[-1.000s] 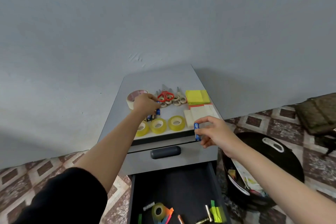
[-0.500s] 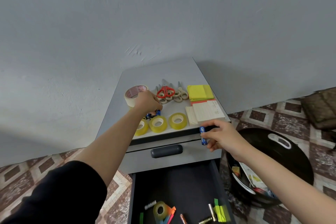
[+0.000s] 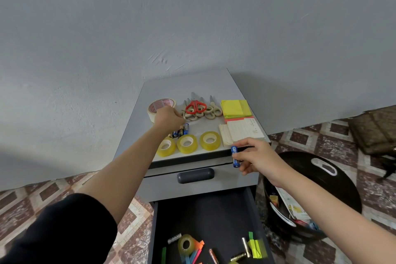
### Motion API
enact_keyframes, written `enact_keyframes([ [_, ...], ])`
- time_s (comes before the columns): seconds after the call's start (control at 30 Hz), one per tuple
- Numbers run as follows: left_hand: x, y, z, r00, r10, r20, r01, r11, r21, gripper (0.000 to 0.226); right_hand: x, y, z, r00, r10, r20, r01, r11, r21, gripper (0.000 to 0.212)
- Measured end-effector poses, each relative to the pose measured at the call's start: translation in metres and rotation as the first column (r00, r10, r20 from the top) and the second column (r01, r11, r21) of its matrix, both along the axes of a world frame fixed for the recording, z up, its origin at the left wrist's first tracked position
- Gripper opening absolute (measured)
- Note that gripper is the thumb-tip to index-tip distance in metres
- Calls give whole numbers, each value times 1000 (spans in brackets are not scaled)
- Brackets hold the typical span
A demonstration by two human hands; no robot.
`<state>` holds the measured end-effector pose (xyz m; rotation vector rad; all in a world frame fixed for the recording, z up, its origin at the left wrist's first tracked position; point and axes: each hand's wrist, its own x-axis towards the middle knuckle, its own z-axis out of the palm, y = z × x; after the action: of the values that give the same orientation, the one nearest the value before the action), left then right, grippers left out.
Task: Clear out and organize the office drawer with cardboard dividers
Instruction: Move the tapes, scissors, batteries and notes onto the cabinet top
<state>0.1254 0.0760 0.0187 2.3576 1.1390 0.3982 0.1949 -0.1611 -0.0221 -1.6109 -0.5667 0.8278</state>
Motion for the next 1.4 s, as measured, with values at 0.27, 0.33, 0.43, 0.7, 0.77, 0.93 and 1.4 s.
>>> enact_keyframes([
  [0.27, -49, -40, 1, 926, 5, 378, 16, 998, -53, 10, -20, 29, 33, 991, -15, 133, 17, 1000, -17, 17],
  [0.33, -66, -50, -4, 907, 13, 421, 19, 997, -72, 10, -22, 39, 40, 984, -15, 179, 20, 999, -28, 18],
  [0.43, -92, -67, -14, 886, 11, 463, 56, 990, -131, 11, -19, 54, 51, 962, -44, 269, 58, 997, -44, 22],
  [0.7, -142, -83, -54, 897, -34, 441, 145, 964, -221, 17, 2, 102, 66, 821, 81, 565, 67, 969, -238, 25],
  [0.77, -150, -82, -61, 903, -37, 428, 153, 959, -238, 17, 7, 115, 62, 779, 139, 612, 85, 943, -323, 23],
  [0.93, -162, -74, -76, 914, -34, 404, 163, 944, -288, 18, 18, 141, 50, 704, 237, 670, 150, 872, -466, 33],
  [1.4, -158, -69, -87, 914, -45, 403, 208, 905, -371, 17, 14, 160, 40, 674, 379, 634, 81, 816, -573, 25],
])
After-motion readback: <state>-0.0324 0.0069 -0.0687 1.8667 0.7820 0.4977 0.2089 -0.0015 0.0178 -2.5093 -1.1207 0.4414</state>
